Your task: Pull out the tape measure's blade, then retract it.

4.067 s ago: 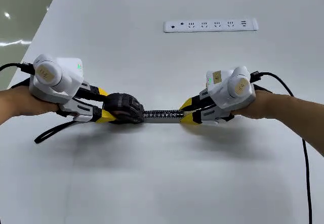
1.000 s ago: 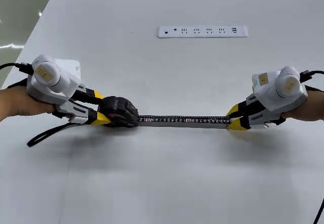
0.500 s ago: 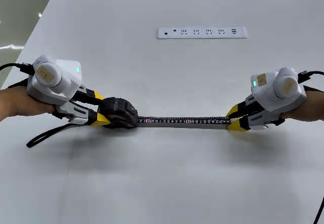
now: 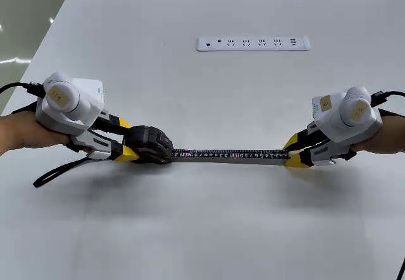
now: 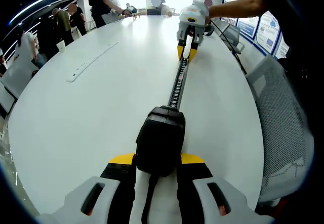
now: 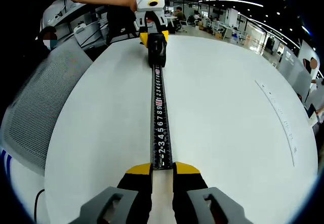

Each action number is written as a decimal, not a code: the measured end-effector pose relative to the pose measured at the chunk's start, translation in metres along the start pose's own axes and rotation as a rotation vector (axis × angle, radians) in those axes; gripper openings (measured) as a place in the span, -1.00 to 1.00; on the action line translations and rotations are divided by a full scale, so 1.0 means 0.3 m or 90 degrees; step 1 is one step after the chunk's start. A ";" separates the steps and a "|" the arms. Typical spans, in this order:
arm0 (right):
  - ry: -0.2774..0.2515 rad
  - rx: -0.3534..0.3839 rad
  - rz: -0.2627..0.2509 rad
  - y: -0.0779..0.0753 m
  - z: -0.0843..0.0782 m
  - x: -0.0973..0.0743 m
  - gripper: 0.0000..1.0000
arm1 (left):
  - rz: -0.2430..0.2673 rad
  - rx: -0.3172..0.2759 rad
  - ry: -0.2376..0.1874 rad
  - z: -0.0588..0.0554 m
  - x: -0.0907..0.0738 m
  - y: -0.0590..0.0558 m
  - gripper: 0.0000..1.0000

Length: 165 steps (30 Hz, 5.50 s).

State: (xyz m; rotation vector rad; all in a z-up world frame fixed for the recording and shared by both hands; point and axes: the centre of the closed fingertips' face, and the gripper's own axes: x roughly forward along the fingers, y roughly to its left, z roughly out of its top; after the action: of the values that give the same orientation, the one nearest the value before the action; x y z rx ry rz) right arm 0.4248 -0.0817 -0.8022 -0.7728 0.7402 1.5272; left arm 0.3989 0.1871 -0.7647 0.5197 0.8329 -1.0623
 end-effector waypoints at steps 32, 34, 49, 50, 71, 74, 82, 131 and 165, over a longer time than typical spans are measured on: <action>0.010 0.016 -0.030 0.015 0.000 -0.029 -0.34 | 0.017 -0.022 0.013 -0.009 -0.026 -0.003 -0.13; 0.007 0.019 -0.035 0.017 0.000 -0.034 -0.31 | 0.020 -0.028 0.013 -0.011 -0.030 -0.010 -0.08; -0.014 0.062 -0.073 0.042 -0.012 -0.062 -0.01 | 0.048 -0.068 0.002 -0.033 -0.056 -0.040 0.31; -0.015 0.064 -0.076 0.044 -0.012 -0.063 0.00 | 0.050 -0.070 0.000 -0.033 -0.057 -0.042 0.33; -0.052 0.149 -0.125 0.117 -0.008 -0.081 0.39 | 0.102 -0.143 -0.063 -0.021 -0.079 -0.110 0.59; -0.057 0.158 -0.132 0.126 -0.006 -0.083 0.42 | 0.112 -0.159 -0.077 -0.020 -0.084 -0.125 0.62; -0.079 0.184 -0.149 0.148 0.003 -0.084 0.54 | 0.133 -0.192 -0.099 -0.021 -0.085 -0.161 0.70; -0.218 0.306 -0.287 0.235 0.117 -0.132 0.98 | 0.269 -0.291 -0.225 0.048 -0.110 -0.305 0.98; -0.258 0.378 -0.347 0.268 0.198 -0.152 0.98 | 0.380 -0.388 -0.241 0.086 -0.109 -0.306 0.98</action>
State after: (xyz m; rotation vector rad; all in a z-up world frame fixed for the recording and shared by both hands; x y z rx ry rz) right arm 0.3446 -0.0664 -0.7290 -0.1760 0.5677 0.8558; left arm 0.3163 0.1481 -0.7216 0.0273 0.5656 -0.3050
